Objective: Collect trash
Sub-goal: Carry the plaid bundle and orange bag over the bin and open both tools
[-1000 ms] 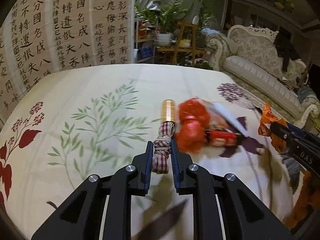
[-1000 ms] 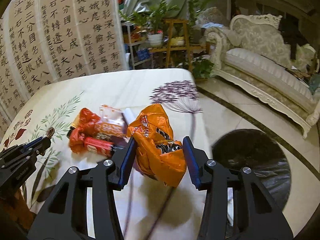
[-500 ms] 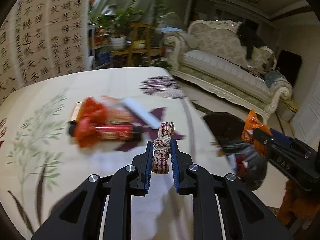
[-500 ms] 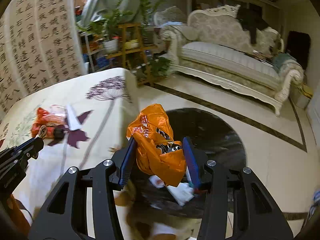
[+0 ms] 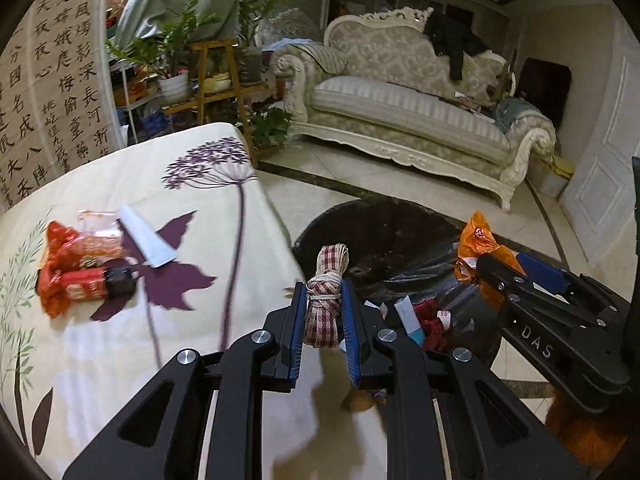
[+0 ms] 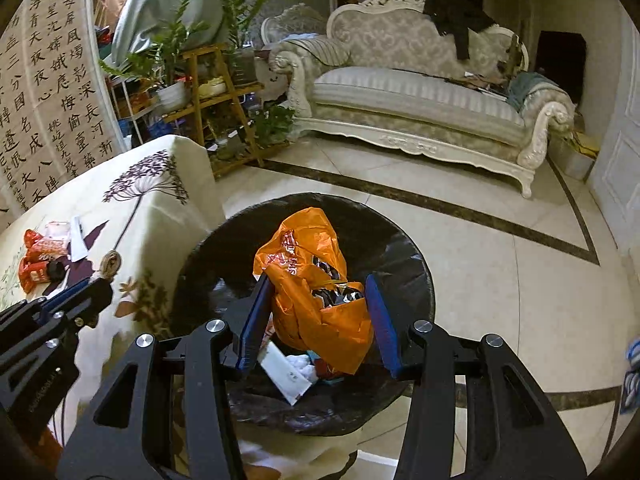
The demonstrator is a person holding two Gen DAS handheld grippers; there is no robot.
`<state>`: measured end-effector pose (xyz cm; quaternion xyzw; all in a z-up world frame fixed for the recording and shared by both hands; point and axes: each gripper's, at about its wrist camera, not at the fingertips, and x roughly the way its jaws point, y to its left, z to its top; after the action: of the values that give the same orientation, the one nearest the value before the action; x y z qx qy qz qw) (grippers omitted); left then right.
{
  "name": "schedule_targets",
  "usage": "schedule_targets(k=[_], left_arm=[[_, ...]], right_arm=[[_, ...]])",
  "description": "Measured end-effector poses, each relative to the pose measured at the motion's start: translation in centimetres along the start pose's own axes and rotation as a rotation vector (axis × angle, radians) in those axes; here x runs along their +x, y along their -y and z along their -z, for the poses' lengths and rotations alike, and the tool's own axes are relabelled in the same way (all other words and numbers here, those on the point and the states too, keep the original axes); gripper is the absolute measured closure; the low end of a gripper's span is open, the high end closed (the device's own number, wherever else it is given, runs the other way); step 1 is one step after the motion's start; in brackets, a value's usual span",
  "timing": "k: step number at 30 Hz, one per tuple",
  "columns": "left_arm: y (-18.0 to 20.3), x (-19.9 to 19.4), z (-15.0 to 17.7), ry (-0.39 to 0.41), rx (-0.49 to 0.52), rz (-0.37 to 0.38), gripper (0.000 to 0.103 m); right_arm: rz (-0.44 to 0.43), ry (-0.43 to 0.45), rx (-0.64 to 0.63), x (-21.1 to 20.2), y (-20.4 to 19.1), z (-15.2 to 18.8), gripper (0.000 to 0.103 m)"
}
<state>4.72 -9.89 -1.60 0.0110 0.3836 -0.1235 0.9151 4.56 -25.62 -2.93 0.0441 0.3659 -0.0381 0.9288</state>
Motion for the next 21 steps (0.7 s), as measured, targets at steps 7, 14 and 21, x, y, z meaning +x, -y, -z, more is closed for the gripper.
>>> schedule_targets(k=[7, 14, 21], left_arm=[[1.7, 2.0, -0.2, -0.033, 0.042, -0.009, 0.084], [2.3, 2.8, -0.4, -0.066, 0.057, -0.007, 0.073], [2.2, 2.5, -0.6, -0.048, 0.052, -0.015, 0.050]], right_arm=[[-0.005, -0.026, 0.022, 1.4, 1.2, 0.0, 0.056], [-0.003, -0.023, 0.045, 1.5, 2.0, 0.0, 0.050], [0.006, -0.017, 0.059, 1.1, 2.5, 0.0, 0.050]])
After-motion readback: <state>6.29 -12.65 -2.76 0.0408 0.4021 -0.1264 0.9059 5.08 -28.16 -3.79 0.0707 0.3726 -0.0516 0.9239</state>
